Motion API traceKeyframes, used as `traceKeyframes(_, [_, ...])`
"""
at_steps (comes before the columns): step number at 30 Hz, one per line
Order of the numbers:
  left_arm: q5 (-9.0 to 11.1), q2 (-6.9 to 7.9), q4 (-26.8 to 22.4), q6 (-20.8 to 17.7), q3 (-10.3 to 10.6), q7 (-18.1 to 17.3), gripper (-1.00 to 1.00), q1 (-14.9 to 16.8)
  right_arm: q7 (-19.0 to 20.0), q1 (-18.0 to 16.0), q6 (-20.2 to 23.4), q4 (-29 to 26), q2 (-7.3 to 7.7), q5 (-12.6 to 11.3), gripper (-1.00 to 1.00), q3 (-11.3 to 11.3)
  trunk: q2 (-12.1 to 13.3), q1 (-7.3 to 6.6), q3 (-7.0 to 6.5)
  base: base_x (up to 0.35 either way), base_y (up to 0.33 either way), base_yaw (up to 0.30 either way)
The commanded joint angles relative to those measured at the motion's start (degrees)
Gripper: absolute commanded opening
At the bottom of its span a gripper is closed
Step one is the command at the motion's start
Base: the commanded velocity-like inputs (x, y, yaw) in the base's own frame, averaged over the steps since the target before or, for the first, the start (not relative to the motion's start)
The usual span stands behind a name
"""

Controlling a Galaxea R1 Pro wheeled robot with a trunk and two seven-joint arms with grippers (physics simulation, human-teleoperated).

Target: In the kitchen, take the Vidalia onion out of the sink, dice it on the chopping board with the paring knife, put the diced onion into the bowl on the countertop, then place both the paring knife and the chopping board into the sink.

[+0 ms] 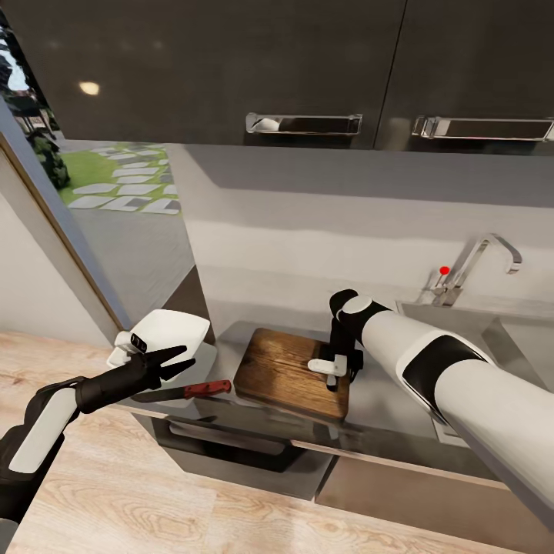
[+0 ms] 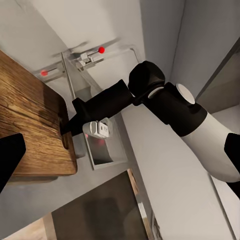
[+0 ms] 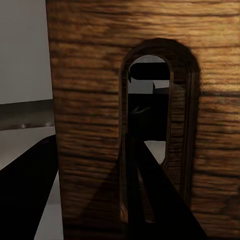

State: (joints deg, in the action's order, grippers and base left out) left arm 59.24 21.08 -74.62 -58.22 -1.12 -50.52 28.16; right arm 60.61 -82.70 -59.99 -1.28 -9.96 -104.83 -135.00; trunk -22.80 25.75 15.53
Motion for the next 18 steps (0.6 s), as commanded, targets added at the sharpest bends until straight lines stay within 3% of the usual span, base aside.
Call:
traceKeyframes(1, [-0.1,0.01,0.0,-0.2,0.0,-0.2,1.0,0.0,0.5,-0.1,0.0,-0.1,-0.04,-0.5,-1.0,0.0,-0.1,0.03,0.11,0.0,0.0,0.0])
traceKeyframes(18, [-0.1,0.01,0.0,-0.2,0.0,-0.2,1.0,0.0,0.4,-0.1,0.0,-0.2,-0.04,-0.6,-1.0,0.0,-0.1,0.03,0.11,0.0,0.0,0.0])
